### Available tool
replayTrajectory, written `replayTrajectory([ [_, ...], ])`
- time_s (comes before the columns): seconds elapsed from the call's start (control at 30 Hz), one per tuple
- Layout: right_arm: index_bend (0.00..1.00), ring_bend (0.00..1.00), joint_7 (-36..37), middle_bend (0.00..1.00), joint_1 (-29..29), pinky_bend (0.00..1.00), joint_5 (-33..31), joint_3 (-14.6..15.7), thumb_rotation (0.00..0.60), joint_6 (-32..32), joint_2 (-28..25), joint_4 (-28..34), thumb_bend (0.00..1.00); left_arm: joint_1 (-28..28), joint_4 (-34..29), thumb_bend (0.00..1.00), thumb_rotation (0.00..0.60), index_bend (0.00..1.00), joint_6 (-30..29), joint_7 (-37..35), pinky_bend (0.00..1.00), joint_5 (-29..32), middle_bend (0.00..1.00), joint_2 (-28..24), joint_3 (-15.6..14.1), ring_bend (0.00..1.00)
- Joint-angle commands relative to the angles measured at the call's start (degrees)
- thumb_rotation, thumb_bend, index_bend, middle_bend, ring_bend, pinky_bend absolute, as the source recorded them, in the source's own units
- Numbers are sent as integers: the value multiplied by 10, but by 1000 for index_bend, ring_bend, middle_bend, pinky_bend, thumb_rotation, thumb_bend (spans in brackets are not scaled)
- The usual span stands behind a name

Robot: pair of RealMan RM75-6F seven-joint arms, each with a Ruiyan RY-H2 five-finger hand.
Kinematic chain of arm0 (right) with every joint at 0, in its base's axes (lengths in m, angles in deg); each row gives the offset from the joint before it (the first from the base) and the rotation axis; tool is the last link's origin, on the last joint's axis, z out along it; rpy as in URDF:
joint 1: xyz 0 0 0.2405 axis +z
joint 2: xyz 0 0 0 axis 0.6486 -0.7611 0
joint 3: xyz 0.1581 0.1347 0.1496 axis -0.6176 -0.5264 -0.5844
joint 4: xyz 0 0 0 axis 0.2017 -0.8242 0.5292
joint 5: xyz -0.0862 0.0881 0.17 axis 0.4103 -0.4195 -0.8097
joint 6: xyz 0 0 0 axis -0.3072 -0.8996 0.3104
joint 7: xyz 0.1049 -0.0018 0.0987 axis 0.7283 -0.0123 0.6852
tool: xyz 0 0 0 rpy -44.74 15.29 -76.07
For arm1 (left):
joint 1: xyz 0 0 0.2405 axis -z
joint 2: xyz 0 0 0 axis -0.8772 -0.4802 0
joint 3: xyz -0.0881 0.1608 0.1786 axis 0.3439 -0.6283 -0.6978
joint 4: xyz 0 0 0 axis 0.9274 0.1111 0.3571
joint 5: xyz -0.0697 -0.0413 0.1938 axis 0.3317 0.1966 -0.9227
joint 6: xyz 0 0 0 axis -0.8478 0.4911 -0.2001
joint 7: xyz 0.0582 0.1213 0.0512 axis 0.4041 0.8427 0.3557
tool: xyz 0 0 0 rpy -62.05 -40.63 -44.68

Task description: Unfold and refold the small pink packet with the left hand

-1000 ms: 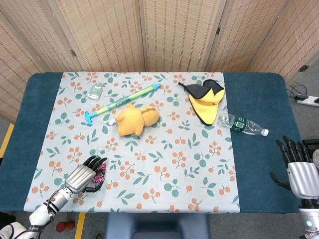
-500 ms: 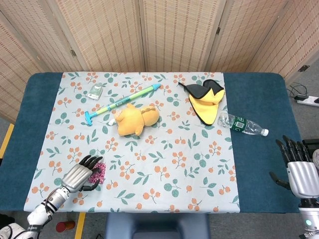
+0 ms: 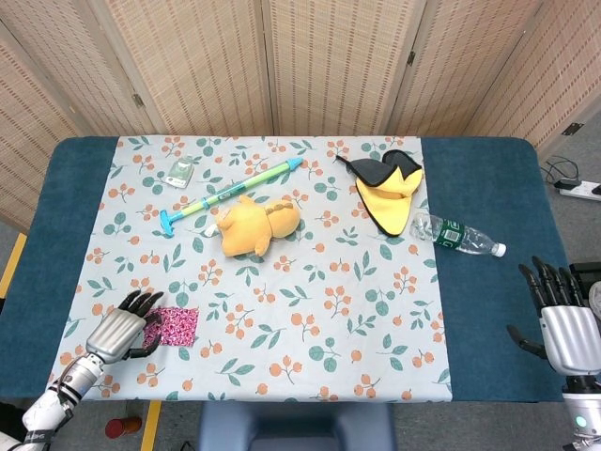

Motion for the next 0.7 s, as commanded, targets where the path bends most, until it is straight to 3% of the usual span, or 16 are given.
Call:
replayTrajectory([
  [0.03, 0, 0, 1, 0, 0, 0, 1, 0, 600, -1, 1, -1, 251, 0, -10, 528, 109, 366, -5, 3, 0, -2, 0, -4, 2, 0],
  [0.7, 0, 0, 19, 0, -2, 0, -3, 0, 600, 0, 2, -16, 251, 23, -61, 528, 107, 362, 21, 69, 0, -4, 0, 22, 14, 0],
])
